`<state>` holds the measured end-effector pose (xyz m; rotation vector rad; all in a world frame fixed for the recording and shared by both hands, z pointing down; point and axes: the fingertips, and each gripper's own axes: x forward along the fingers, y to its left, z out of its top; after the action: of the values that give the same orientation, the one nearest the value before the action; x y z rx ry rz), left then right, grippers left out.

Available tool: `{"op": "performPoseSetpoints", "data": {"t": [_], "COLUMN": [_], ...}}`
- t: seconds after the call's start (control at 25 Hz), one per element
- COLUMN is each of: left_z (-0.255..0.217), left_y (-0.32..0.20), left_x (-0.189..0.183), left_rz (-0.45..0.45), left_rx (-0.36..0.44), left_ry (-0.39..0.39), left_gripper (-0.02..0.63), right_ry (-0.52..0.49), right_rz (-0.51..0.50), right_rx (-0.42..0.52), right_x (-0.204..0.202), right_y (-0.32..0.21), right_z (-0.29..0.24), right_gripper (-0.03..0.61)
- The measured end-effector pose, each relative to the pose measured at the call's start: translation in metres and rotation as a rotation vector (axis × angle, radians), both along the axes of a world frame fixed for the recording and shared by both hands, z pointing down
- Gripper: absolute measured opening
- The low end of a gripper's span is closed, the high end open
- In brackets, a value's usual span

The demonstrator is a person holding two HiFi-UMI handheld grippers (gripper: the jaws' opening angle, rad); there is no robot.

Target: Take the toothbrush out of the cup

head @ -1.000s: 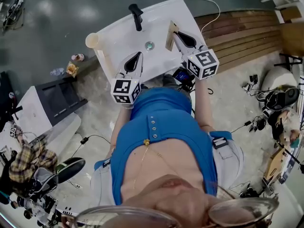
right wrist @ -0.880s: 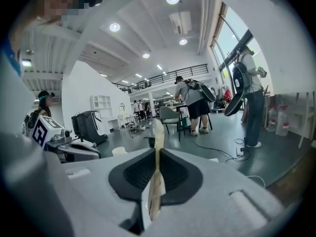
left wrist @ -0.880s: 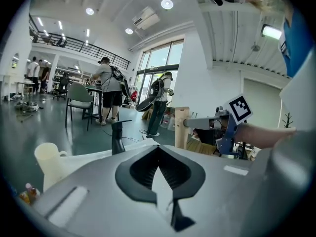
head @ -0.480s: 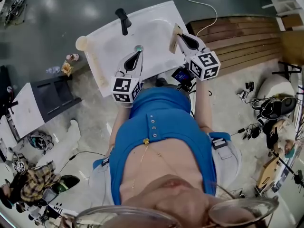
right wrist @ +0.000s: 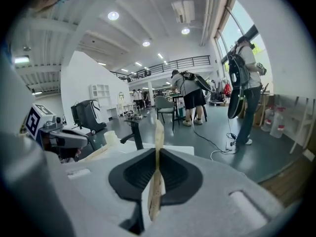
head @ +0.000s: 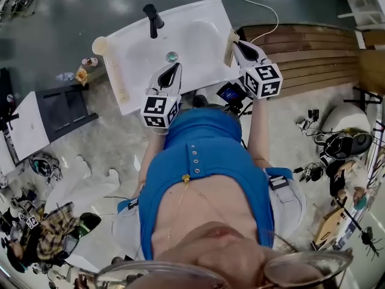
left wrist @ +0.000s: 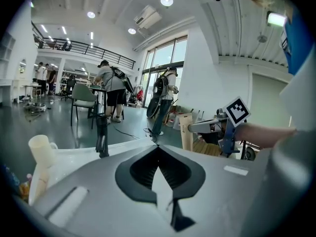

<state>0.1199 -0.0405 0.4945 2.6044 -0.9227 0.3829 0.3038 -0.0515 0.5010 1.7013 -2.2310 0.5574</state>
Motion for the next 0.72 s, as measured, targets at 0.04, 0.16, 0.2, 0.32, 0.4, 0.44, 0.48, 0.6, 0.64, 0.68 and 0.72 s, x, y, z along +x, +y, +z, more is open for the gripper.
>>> {"op": "performPoseSetpoints", "data": {"t": [0.04,0.16,0.2,0.32,0.4,0.44,0.48,0.6,0.64,0.68,0.72], "left_z": [0.001,0.003,0.004,0.005,0.006,0.008,0.009,0.010,0.010,0.010,0.011], "left_y": [0.000,0.002,0.003,0.006,0.005,0.004,0.003,0.001,0.002,0.003,0.003], "left_x": [0.000,0.000,0.000,-0.001,-0.002,-0.002,-0.003,-0.004,-0.004,-0.004,-0.004], "left_rz": [-0.007,-0.025,-0.030,-0.038,-0.042,-0.044,-0.047,-0.057,-0.060,-0.062,-0.065], "left_rx": [-0.002,-0.008,-0.010,-0.017,-0.022,-0.023,-0.023,-0.018,-0.019,-0.022,-0.025], "left_ry": [-0.001,-0.006,-0.008,-0.012,-0.011,-0.010,-0.009,-0.014,-0.017,-0.019,-0.020], "left_gripper": [0.002,0.002,0.002,0.002,0.002,0.002,0.002,0.002,0.002,0.002,0.002], "right_ry": [0.013,0.038,0.038,0.045,0.058,0.062,0.062,0.050,0.048,0.049,0.051], "right_rz": [0.001,0.000,0.000,0.001,-0.003,-0.008,-0.015,-0.038,-0.045,-0.049,-0.052], "right_rx": [-0.014,-0.053,-0.064,-0.097,-0.123,-0.135,-0.146,-0.174,-0.185,-0.197,-0.208], "right_x": [0.003,0.011,0.013,0.018,0.020,0.020,0.021,0.019,0.019,0.019,0.020], "right_y": [0.000,0.001,0.002,0.003,0.003,0.002,0.001,-0.004,-0.004,-0.004,-0.005], "right_z": [0.004,0.016,0.020,0.029,0.038,0.043,0.048,0.060,0.064,0.067,0.070], "right_gripper": [0.021,0.021,0.021,0.021,0.021,0.021,0.021,0.021,0.021,0.020,0.020]}}
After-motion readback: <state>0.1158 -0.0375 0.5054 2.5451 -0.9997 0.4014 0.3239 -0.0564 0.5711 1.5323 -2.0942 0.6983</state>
